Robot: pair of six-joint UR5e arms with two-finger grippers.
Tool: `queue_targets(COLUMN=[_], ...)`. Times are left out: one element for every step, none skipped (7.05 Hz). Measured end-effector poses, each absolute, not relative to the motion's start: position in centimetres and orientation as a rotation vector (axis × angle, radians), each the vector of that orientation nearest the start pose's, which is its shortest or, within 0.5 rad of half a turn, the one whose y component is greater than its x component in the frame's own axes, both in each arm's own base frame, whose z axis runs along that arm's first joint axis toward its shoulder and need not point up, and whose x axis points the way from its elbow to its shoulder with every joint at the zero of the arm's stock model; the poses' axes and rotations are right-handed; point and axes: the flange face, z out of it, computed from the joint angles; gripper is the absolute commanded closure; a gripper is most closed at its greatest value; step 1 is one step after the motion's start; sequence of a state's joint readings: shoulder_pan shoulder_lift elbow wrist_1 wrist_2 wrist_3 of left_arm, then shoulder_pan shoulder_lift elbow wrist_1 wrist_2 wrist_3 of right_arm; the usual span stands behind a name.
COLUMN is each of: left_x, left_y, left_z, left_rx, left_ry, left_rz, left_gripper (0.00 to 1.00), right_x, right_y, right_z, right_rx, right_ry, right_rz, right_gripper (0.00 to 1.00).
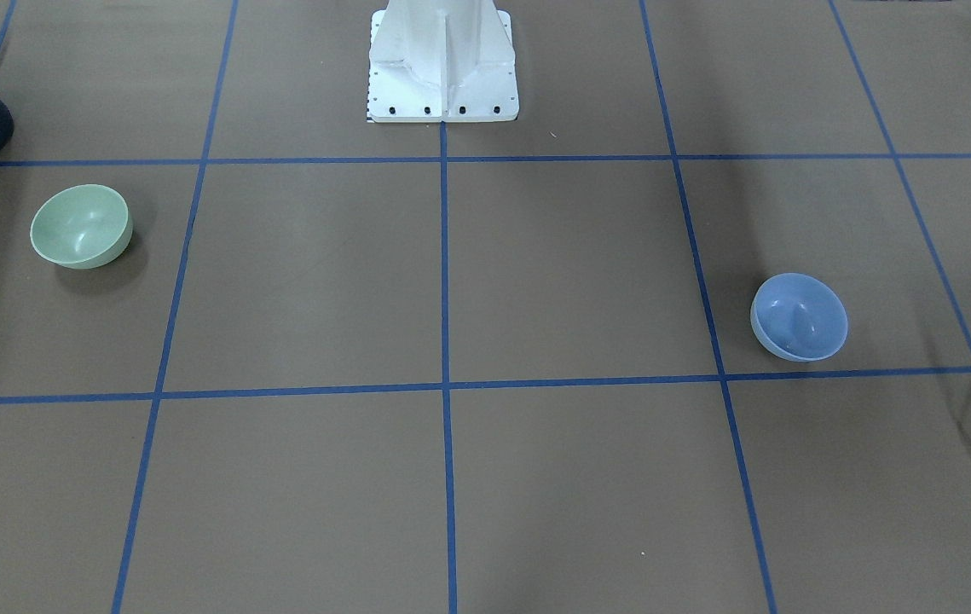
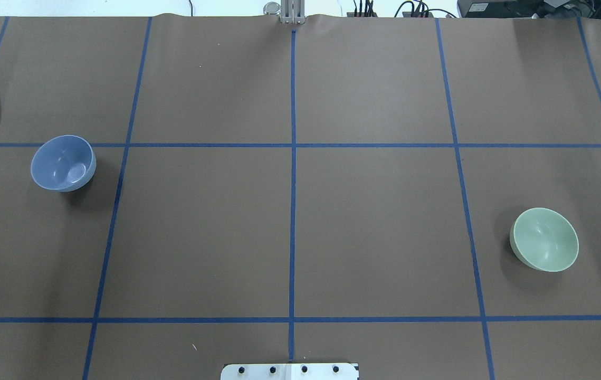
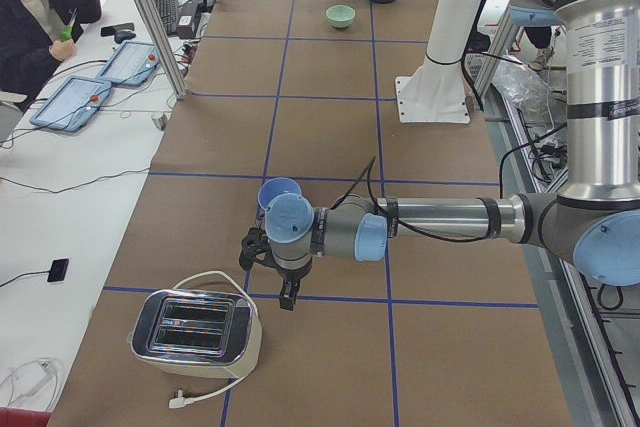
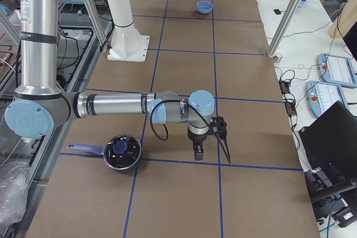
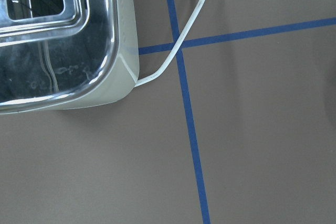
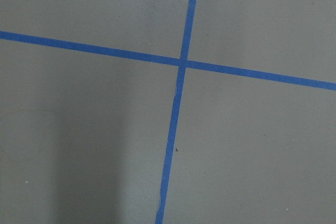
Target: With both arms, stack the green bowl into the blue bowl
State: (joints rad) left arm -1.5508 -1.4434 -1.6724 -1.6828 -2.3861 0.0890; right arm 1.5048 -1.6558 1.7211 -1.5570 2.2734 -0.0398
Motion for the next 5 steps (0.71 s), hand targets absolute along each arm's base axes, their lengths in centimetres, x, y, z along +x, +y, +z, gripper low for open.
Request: queue_targets(left_x=[-5.21, -5.21, -5.19, -5.19, -5.18], left_y=[-44.38, -44.32, -44.37, -44.47, -44.58], left_z=[65.38, 65.38, 65.32, 65.14, 65.01], left_rx=[0.112, 0.115, 0.116, 0.119, 0.121], left_ry=[0.810, 0.809, 0.809, 0.810, 0.810], left_rz=[0.139, 0.140, 0.141, 0.142, 0.143], left_gripper=[0.02, 0.02, 0.02, 0.02, 0.02], right_x=[3.84, 3.84, 3.84, 3.83, 3.83], right_y=[-46.42, -46.41, -46.39, -46.40, -46.43], right_z=[62.83, 62.84, 62.84, 62.81, 62.73], right_rx=[0.067, 0.066, 0.066, 0.067, 0.071], right_ry=[-0.704, -0.704, -0.705, -0.705, -0.706], right_rz=[-0.129, -0.129, -0.129, -0.129, -0.131], right_gripper=[0.00, 0.00, 0.00, 0.00, 0.00])
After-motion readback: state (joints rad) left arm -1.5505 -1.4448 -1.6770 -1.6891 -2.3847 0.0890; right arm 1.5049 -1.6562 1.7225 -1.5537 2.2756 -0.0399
